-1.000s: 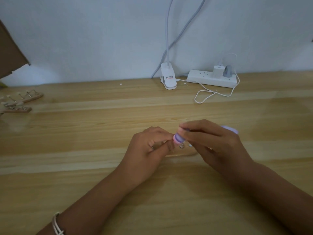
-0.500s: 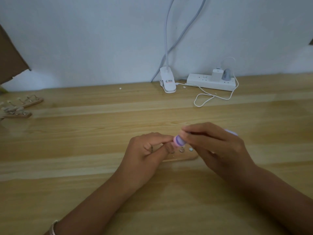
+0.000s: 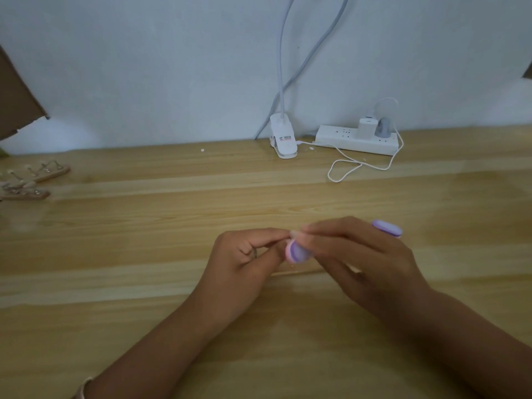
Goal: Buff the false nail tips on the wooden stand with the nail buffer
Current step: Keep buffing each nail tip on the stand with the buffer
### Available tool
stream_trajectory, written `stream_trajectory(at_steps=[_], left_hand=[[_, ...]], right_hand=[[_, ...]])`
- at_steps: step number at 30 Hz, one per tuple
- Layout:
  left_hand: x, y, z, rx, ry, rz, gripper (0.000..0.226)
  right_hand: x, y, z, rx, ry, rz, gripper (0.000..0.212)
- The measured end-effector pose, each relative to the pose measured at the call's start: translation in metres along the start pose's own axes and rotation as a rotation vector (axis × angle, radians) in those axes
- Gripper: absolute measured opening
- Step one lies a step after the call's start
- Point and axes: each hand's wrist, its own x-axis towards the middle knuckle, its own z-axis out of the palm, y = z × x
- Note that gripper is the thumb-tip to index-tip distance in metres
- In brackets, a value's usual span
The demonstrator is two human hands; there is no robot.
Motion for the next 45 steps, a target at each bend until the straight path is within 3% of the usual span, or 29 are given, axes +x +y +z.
stream_trajectory(at_steps=[4,9,13,18,21,24,26,29,33,38,43,45], left_hand=[[0.000,0.003,0.000,-0.057,0.006,-0.026,0.017],[0.000,0.006,0.001,-0.072,-0.048,0.026,0.016],[-0.001,0.007,-0.001,-0.035,-0.040,0.024,0.019],[-0.003,0.008,-0.001,-0.057,-0.090,0.016,0.019],[-0.006,0.010,-0.004,-0.151,-0.130,-0.021,0.020],[-0.005,0.010,-0.004,-0.224,-0.153,-0.039,0.024],[-0.003,0.009,-0.003,-0.251,-0.178,-0.059,0.024],[-0.002,0.009,-0.003,-0.289,-0.239,-0.122,0.025],[0.001,0.008,-0.007,-0.403,-0.261,-0.261,0.025],[0.002,0.008,-0.007,-0.498,-0.317,-0.329,0.020],[0.004,0.009,-0.012,-0.554,-0.362,-0.352,0.022],[0.004,0.009,-0.011,-0.555,-0.367,-0.370,0.021]], right_hand=[[0.000,0.017,-0.007,0.030,0.032,0.123,0.020],[-0.001,0.000,0.001,0.043,0.064,-0.013,0.021],[-0.002,0.010,-0.002,-0.029,0.053,0.028,0.047],[-0.004,0.003,0.000,0.020,0.052,-0.114,0.029],[-0.004,0.014,-0.004,-0.038,-0.018,-0.061,0.044],[-0.002,0.018,-0.007,-0.041,0.070,-0.032,0.038],[-0.003,0.006,-0.003,0.007,0.097,-0.098,0.030],[-0.006,0.000,0.001,-0.027,0.004,-0.214,0.026],[-0.003,0.017,-0.008,-0.110,-0.015,-0.112,0.046],[-0.006,-0.003,0.002,-0.032,-0.030,-0.193,0.023],[-0.003,0.012,-0.008,-0.080,-0.049,-0.050,0.045],[-0.004,0.003,-0.005,-0.034,-0.005,-0.051,0.031]])
